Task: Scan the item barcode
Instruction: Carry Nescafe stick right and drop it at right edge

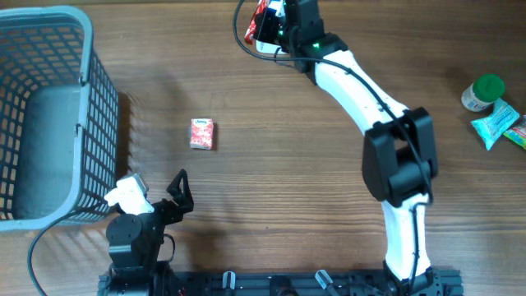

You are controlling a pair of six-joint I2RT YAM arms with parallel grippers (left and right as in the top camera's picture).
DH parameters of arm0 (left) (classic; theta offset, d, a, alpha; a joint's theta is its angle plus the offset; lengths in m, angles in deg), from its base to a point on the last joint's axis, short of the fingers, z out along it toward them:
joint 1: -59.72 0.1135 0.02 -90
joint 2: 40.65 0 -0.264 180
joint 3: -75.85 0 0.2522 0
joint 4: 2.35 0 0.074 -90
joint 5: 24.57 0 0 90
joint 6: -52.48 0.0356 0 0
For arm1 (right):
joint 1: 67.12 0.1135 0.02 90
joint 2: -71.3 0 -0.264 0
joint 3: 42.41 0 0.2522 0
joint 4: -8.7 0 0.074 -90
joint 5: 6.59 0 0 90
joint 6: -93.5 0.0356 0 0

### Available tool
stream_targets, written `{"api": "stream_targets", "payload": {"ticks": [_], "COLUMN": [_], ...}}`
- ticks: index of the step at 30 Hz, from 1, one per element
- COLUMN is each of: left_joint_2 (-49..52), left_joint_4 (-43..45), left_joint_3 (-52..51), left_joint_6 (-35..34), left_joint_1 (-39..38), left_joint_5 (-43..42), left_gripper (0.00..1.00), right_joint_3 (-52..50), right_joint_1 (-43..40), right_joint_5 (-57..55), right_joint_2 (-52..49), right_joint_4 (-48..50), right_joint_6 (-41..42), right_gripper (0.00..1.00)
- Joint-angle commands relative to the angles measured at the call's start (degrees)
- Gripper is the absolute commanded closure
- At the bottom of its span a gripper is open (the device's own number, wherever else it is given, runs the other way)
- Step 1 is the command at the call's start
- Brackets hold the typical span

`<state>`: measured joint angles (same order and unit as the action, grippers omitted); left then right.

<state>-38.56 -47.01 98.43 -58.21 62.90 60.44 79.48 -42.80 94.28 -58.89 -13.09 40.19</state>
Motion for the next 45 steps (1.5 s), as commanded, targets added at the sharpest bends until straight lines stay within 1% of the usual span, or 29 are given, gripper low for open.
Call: {"api": "stream_targets", "payload": {"ticks": [1, 4, 6, 11, 13, 16, 19, 21, 24, 26, 27, 32, 35, 37, 40, 42, 45], "left_joint_2": [-0.17, -0.17, -0.17, -0.17, -0.17, -0.17, -0.17, -0.17, -0.17, -0.20, -0.17, -0.17, -0.17, -0.17, -0.17, -0.17, -0.17], "left_joint_4": [0.13, 0.13, 0.13, 0.13, 0.13, 0.13, 0.13, 0.13, 0.13, 0.13, 0.13, 0.13, 0.13, 0.13, 0.13, 0.13, 0.13], "left_joint_3": [-0.33, -0.33, -0.33, -0.33, -0.33, -0.33, -0.33, -0.33, -0.31, -0.33, -0.33, -0.33, -0.33, -0.33, -0.33, -0.33, -0.33], "left_joint_6": [0.55, 0.52, 0.55, 0.55, 0.52, 0.55, 0.55, 0.55, 0.55, 0.52, 0.52, 0.52, 0.55, 0.55, 0.55, 0.55, 0.55], "left_joint_1": [0.44, 0.44, 0.44, 0.44, 0.44, 0.44, 0.44, 0.44, 0.44, 0.44, 0.44, 0.44, 0.44, 0.44, 0.44, 0.44, 0.44], "left_joint_5": [0.52, 0.52, 0.52, 0.52, 0.52, 0.52, 0.52, 0.52, 0.52, 0.52, 0.52, 0.52, 0.52, 0.52, 0.52, 0.52, 0.52], "left_gripper": [0.00, 0.00, 0.00, 0.00, 0.00, 0.00, 0.00, 0.00, 0.00, 0.00, 0.00, 0.00, 0.00, 0.00, 0.00, 0.00, 0.00], "right_joint_3": [3.72, 4.70, 4.70, 4.70, 4.83, 4.92, 4.92, 4.92, 4.92, 4.90, 4.90, 4.81, 1.99, -0.17, -4.92, -8.35, -13.99], "right_joint_1": [0.04, -0.07, -0.20, -0.20, -0.31, -1.22, -2.71, -4.02, -6.88, -10.82, -12.33, -20.92, -27.06, -31.47, -38.58, -42.80, -48.81], "right_joint_5": [1.36, -0.11, 0.09, 6.88, 9.84, 13.49, 13.73, 11.63, 4.87, -2.05, -4.87, -19.04, -23.08, -22.95, -22.82, -22.82, -21.42], "right_joint_2": [-6.56, -9.03, -9.14, -9.11, -8.70, -6.86, -3.26, 0.35, 7.69, 13.99, 15.54, 17.92, 17.90, 17.90, 17.90, 17.90, 17.90], "right_joint_4": [-0.11, -0.17, -0.59, -0.66, -3.23, -8.04, -13.88, -19.21, -30.47, -43.36, -47.93, -66.53, -70.07, -70.49, -70.31, -69.20, -64.72], "right_joint_6": [7.89, 13.25, 15.08, 18.16, 18.58, 16.59, 12.76, 9.81, 5.35, 3.06, 2.71, 2.27, 2.45, 2.86, 8.59, 11.82, 13.07], "right_gripper": [0.95, 0.95, 0.95, 0.95, 0.95, 0.96, 0.95, 0.95, 0.95, 0.95, 0.95, 0.96, 0.95, 0.96, 0.96, 0.96, 0.96]}}
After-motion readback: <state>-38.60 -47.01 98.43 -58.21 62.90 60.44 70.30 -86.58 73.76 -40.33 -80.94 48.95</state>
